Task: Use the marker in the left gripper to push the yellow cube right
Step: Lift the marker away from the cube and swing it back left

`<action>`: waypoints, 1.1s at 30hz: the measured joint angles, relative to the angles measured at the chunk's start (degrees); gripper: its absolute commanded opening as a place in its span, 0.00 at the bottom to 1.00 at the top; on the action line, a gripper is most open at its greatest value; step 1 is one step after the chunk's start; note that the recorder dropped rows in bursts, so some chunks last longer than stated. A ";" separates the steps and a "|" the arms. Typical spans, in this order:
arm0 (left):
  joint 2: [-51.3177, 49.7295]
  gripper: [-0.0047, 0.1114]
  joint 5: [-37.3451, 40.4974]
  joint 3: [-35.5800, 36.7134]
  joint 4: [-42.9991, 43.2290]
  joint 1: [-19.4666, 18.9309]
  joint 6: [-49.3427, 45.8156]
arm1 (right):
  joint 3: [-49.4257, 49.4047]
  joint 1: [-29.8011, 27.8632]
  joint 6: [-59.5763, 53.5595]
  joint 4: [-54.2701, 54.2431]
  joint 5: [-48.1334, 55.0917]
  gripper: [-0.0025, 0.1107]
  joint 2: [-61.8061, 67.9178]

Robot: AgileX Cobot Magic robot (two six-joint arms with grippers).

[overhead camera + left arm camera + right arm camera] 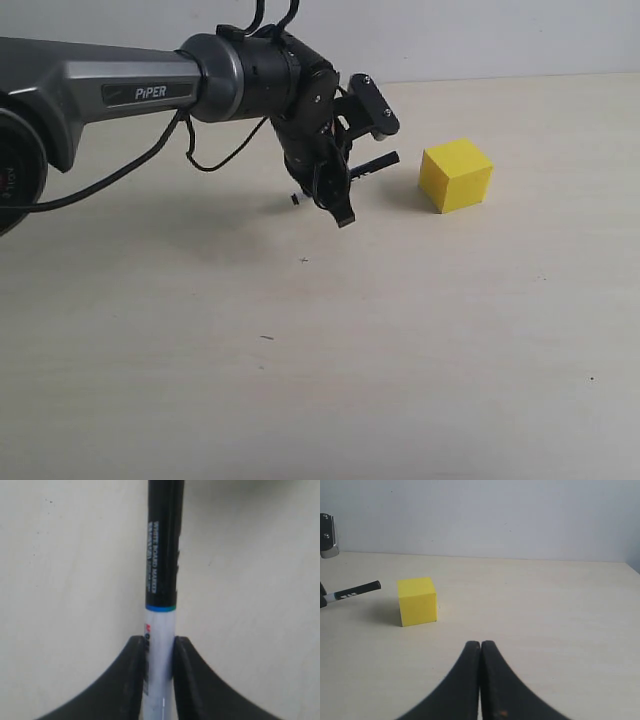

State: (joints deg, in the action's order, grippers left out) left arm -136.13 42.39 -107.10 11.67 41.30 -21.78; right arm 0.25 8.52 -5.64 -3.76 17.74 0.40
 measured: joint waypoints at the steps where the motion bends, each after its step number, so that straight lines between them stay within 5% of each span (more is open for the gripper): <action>1: -0.03 0.04 -0.12 0.00 0.09 0.00 0.14 | 0.00 0.00 0.00 0.00 0.00 0.02 0.00; 15: -8.21 0.04 2.20 -13.91 -0.12 4.06 4.71 | 0.00 0.00 0.00 0.00 0.00 0.02 0.00; 33: -8.35 0.04 8.65 -14.78 3.18 3.96 6.17 | 0.00 0.00 0.00 0.00 0.00 0.02 0.00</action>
State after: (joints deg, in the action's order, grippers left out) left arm -144.48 51.05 -121.87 14.85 45.26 -15.61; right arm 0.25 8.52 -5.64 -3.76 17.74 0.40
